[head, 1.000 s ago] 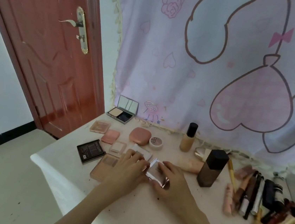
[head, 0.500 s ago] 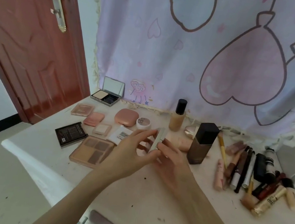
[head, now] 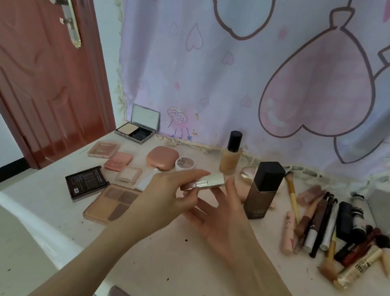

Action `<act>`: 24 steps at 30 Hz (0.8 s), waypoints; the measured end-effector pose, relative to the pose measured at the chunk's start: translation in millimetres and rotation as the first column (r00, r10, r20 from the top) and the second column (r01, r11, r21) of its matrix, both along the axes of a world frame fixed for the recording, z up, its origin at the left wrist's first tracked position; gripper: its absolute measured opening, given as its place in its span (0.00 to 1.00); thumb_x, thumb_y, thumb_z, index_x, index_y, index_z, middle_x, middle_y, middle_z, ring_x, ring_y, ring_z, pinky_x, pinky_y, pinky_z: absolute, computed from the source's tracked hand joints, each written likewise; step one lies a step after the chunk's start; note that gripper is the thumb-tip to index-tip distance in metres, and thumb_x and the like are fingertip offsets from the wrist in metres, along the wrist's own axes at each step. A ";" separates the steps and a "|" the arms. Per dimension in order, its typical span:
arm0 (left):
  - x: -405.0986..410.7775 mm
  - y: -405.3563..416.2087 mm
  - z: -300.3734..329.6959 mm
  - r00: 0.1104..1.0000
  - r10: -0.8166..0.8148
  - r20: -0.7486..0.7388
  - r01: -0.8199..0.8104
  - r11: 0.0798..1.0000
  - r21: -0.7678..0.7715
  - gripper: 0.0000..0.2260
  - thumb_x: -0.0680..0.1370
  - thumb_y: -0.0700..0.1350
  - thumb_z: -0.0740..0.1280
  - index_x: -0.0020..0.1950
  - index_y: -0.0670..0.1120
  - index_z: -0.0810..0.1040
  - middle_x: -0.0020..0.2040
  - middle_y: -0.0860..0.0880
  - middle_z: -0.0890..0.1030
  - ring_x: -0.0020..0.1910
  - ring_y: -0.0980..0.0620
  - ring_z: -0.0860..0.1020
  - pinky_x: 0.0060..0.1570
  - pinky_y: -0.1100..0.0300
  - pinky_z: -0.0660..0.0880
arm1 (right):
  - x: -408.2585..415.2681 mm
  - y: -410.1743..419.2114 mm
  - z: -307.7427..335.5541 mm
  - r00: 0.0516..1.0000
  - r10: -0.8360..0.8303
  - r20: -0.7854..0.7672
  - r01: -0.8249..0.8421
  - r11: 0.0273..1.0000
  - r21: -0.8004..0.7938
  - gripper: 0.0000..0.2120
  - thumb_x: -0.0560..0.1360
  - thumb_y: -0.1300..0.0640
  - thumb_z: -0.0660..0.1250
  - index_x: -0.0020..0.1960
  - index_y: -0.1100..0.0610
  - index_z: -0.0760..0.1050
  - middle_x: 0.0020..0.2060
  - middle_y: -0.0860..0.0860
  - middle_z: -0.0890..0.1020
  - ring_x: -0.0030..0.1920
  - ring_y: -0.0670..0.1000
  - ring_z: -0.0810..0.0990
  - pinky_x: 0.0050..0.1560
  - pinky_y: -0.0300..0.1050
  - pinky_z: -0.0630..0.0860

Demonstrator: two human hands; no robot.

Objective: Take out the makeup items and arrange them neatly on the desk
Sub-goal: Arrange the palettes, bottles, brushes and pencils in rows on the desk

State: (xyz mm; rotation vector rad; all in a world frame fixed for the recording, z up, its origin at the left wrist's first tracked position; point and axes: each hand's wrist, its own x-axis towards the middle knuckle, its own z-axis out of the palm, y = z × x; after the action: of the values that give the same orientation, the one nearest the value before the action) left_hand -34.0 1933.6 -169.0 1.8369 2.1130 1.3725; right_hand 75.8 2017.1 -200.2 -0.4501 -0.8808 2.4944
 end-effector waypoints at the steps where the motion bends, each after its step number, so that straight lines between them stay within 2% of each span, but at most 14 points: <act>1: 0.4 0.5 -0.8 1.000 -0.010 -0.014 0.010 1.000 -0.008 0.19 0.72 0.42 0.65 0.54 0.65 0.77 0.33 0.55 0.76 0.36 0.59 0.74 0.36 0.72 0.69 | 0.5 1.1 1.6 0.999 -0.015 -0.048 0.013 0.999 -0.040 0.31 0.73 0.39 0.60 0.68 0.57 0.69 0.57 0.61 0.79 0.59 0.59 0.78 0.62 0.51 0.74; 3: 0.7 1.4 -2.4 0.999 -0.028 -0.027 0.026 0.999 -0.043 0.18 0.74 0.42 0.68 0.58 0.63 0.76 0.37 0.55 0.80 0.39 0.57 0.76 0.38 0.70 0.70 | 0.2 4.0 3.0 0.992 -0.046 -0.122 0.033 0.994 -0.104 0.32 0.71 0.41 0.62 0.69 0.59 0.66 0.51 0.61 0.80 0.53 0.58 0.80 0.57 0.50 0.76; 5: 1.8 3.0 -1.7 0.999 -0.032 -0.033 0.031 0.998 -0.047 0.15 0.74 0.43 0.70 0.58 0.57 0.78 0.43 0.55 0.83 0.44 0.64 0.77 0.42 0.75 0.69 | -0.7 5.8 1.9 0.986 -0.073 -0.152 0.051 0.989 -0.142 0.32 0.71 0.42 0.64 0.70 0.56 0.65 0.48 0.59 0.81 0.48 0.56 0.82 0.50 0.48 0.79; 8: 1.6 4.6 1.8 0.994 -0.039 -0.103 0.035 0.999 -0.039 0.13 0.74 0.44 0.70 0.58 0.51 0.80 0.45 0.58 0.83 0.43 0.75 0.73 0.43 0.80 0.65 | -1.6 6.7 -0.7 0.986 -0.087 -0.145 0.064 0.986 -0.151 0.27 0.72 0.44 0.63 0.65 0.59 0.70 0.49 0.59 0.82 0.48 0.55 0.82 0.48 0.46 0.79; 10: -0.2 3.9 3.6 0.983 -0.072 -0.167 0.063 0.996 -0.059 0.13 0.75 0.43 0.69 0.60 0.49 0.79 0.42 0.58 0.81 0.40 0.77 0.71 0.41 0.80 0.65 | -1.4 7.4 -2.2 0.986 -0.092 -0.141 0.068 0.984 -0.163 0.24 0.72 0.45 0.64 0.61 0.60 0.73 0.51 0.61 0.81 0.51 0.56 0.82 0.50 0.48 0.79; 13: -1.6 2.8 5.8 0.970 -0.096 -0.222 0.078 0.993 -0.085 0.12 0.77 0.42 0.65 0.61 0.47 0.78 0.39 0.57 0.79 0.38 0.71 0.70 0.40 0.81 0.64 | -1.5 8.4 -4.4 0.982 -0.109 -0.154 0.072 0.972 -0.225 0.21 0.70 0.49 0.67 0.58 0.62 0.77 0.58 0.65 0.76 0.59 0.61 0.78 0.53 0.52 0.77; 16: -1.9 1.9 5.3 0.972 -0.068 -0.226 0.061 0.997 -0.040 0.13 0.76 0.42 0.63 0.59 0.46 0.79 0.41 0.52 0.83 0.40 0.62 0.73 0.39 0.79 0.66 | -3.3 8.1 -3.8 0.977 -0.113 -0.183 0.078 0.979 -0.188 0.13 0.71 0.51 0.67 0.45 0.60 0.84 0.53 0.64 0.80 0.56 0.61 0.79 0.53 0.52 0.77; 18: -1.8 1.1 4.4 0.977 -0.061 -0.204 0.056 0.998 -0.031 0.13 0.75 0.42 0.63 0.59 0.46 0.79 0.42 0.50 0.83 0.41 0.58 0.75 0.41 0.73 0.68 | -4.1 7.5 -4.1 0.976 -0.114 -0.184 0.086 0.984 -0.154 0.13 0.71 0.51 0.66 0.43 0.59 0.84 0.49 0.63 0.81 0.54 0.60 0.80 0.55 0.52 0.76; 20: -1.3 0.1 4.1 0.977 -0.063 -0.204 0.062 0.998 -0.013 0.13 0.75 0.41 0.63 0.58 0.45 0.79 0.43 0.49 0.83 0.42 0.57 0.75 0.41 0.71 0.68 | -4.3 6.1 -3.8 0.973 -0.117 -0.198 0.090 0.986 -0.140 0.13 0.72 0.50 0.66 0.43 0.59 0.84 0.46 0.61 0.82 0.51 0.58 0.81 0.55 0.51 0.76; 24: 0.2 0.9 5.7 0.974 -0.059 -0.219 0.063 0.998 0.013 0.13 0.75 0.39 0.63 0.57 0.44 0.79 0.43 0.51 0.83 0.43 0.60 0.75 0.42 0.79 0.66 | -5.8 5.2 -4.6 0.969 -0.120 -0.218 0.092 0.987 -0.135 0.14 0.74 0.50 0.64 0.43 0.59 0.83 0.45 0.60 0.82 0.49 0.57 0.81 0.51 0.48 0.77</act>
State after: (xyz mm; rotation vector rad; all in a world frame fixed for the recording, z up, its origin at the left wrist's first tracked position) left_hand -33.8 1934.4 -163.3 2.1316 2.1237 1.2344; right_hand 70.0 2022.3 -204.8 -0.2396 -0.5999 2.4499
